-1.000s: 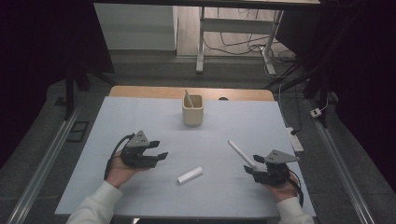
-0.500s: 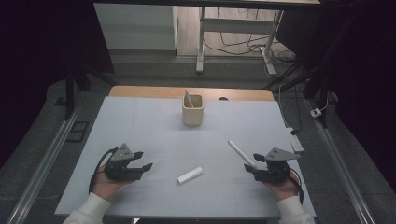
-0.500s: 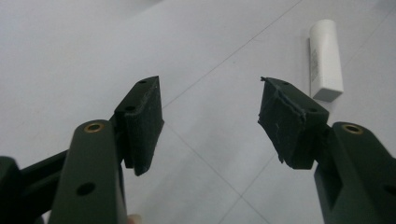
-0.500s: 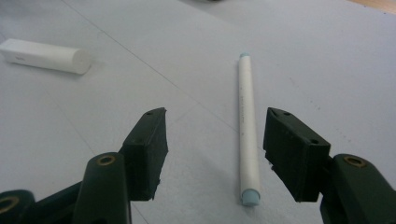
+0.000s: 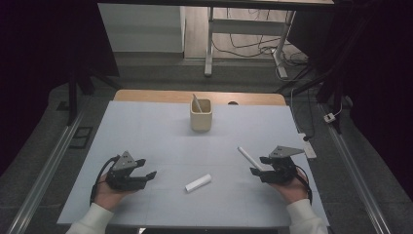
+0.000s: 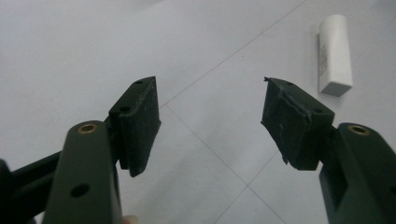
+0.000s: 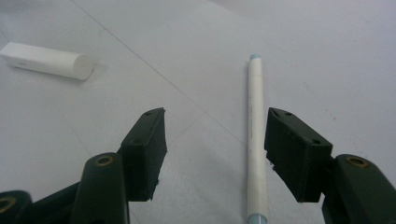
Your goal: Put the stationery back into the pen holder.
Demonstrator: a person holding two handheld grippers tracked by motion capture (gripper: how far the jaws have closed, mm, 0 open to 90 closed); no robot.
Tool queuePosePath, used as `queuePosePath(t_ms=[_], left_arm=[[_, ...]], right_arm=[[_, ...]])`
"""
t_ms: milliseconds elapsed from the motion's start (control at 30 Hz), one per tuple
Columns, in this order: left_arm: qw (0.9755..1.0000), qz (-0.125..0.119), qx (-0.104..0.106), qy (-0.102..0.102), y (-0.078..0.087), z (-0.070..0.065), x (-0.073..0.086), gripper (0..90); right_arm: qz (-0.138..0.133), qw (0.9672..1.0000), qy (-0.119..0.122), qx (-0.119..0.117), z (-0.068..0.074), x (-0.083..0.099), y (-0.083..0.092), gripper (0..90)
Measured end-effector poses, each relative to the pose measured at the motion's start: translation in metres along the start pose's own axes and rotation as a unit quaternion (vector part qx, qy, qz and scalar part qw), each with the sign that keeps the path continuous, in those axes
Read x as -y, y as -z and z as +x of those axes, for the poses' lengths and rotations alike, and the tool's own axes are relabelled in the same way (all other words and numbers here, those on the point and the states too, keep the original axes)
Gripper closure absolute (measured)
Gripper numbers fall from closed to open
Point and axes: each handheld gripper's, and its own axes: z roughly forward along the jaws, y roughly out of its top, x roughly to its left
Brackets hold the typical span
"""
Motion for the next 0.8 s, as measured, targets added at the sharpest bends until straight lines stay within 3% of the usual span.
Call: queuePosePath(t_ms=[467, 800], left_arm=[[0.9999, 0.007, -0.007, 0.002, 0.000, 0.007, 0.004, 32.2], [0.9999, 0.012, -0.008, -0.001, -0.002, 0.008, 0.005, 31.6]], right_arm=[[0.032, 0.9993, -0.008, 0.016, -0.018, -0.050, -0.016, 37.4], [0.053, 0.9985, 0.000, 0.016, -0.031, -0.070, -0.027, 38.9]])
